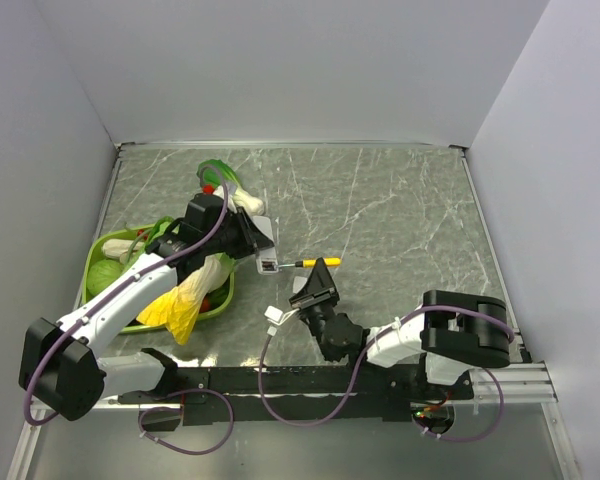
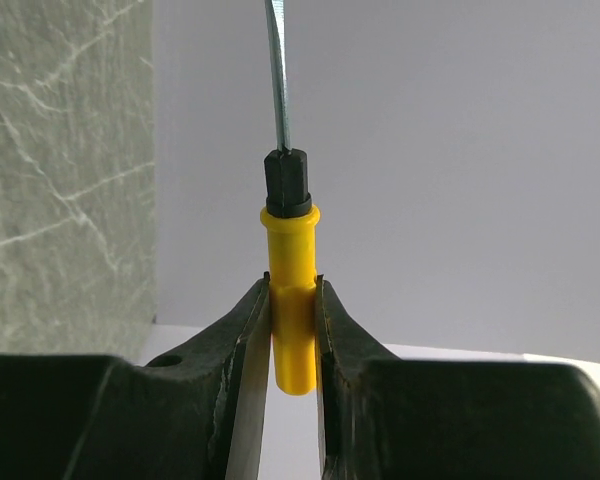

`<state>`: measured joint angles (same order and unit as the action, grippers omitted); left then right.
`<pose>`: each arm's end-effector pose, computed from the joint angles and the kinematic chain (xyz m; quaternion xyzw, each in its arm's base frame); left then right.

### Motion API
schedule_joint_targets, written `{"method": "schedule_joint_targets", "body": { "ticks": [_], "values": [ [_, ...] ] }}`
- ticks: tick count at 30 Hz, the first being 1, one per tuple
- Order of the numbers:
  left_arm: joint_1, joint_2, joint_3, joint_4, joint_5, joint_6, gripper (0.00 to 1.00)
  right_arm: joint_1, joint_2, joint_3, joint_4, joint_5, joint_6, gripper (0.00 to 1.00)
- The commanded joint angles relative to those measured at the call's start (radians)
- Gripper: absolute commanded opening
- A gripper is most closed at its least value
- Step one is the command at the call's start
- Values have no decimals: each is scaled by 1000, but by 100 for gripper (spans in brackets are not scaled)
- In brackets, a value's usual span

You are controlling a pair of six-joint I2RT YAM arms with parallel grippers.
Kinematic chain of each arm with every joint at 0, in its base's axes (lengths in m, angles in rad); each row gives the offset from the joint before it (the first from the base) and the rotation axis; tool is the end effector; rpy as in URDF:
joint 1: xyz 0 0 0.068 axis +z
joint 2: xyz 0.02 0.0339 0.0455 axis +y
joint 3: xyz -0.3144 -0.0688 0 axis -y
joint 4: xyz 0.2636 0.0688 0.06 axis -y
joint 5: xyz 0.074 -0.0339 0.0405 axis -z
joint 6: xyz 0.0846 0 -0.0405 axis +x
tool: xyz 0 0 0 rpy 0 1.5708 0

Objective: Unload the batteries from the remote control

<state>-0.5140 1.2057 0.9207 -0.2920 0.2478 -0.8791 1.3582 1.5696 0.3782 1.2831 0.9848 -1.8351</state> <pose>0.2583 -0.1697 0.3055 -0.1004 0.8685 -0.3868 0.2932 0.1308 0.2718 0.2163 -0.6027 0.3338 -0.4634 0.5573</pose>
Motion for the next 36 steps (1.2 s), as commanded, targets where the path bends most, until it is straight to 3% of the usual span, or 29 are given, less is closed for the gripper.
{"method": "schedule_joint_targets", "body": {
  "ticks": [1,18,36],
  "values": [
    [-17,-17,7,120,79,-54,1,36,0,-5,357,-117,161,0],
    [-15,3,-5,185,127,-44,1,35,-49,-33,345,-113,395,0],
    [-17,45,-9,220,111,-35,1,18,-92,-41,184,-156,706,0]
  ]
}}
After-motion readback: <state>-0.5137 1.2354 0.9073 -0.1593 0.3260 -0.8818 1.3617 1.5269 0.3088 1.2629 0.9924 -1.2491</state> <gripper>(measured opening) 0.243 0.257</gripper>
